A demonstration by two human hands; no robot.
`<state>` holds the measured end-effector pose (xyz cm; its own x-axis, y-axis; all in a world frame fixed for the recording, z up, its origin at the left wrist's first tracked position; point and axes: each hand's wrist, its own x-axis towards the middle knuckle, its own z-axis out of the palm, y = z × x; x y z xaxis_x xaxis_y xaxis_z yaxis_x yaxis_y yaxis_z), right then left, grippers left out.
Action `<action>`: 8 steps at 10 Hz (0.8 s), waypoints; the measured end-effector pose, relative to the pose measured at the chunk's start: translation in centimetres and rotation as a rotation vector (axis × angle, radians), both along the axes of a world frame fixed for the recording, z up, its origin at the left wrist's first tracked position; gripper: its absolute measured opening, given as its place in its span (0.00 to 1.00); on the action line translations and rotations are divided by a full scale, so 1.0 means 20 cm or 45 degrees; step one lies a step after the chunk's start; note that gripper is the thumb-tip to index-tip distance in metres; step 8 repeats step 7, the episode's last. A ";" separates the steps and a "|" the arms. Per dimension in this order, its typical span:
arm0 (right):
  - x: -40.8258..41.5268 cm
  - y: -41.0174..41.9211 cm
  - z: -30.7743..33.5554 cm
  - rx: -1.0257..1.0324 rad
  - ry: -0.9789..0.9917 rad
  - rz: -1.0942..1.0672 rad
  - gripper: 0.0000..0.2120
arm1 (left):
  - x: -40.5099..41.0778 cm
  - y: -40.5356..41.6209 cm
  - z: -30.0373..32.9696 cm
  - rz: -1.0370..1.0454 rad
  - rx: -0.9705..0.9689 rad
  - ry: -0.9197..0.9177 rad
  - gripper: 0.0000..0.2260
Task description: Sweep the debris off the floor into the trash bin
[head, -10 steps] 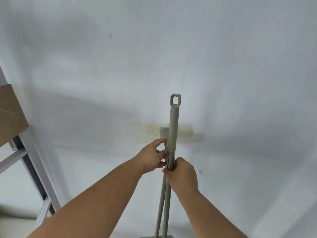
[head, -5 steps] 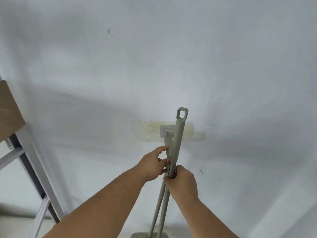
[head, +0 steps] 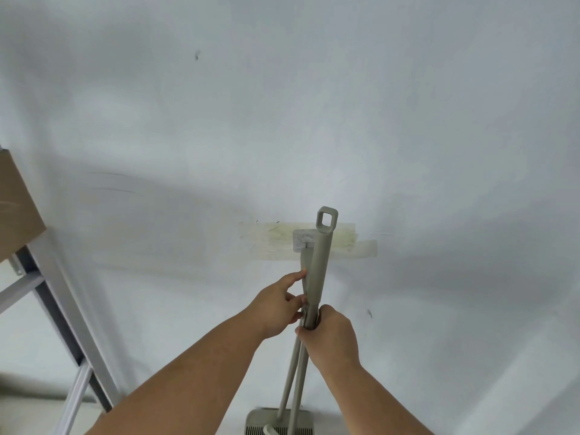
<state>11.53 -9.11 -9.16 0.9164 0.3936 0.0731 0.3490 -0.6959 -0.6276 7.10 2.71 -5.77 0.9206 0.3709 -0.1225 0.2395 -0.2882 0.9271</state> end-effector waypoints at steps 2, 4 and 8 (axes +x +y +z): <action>0.01 0.01 0.03 -0.036 0.092 0.065 0.11 | -0.01 0.01 0.01 -0.013 0.046 0.032 0.22; 0.08 0.01 0.24 -0.210 0.248 0.193 0.15 | -0.01 0.02 0.15 0.044 0.211 0.061 0.18; 0.04 -0.05 0.63 -0.078 0.153 0.216 0.13 | -0.08 0.01 0.52 0.220 0.625 -0.152 0.12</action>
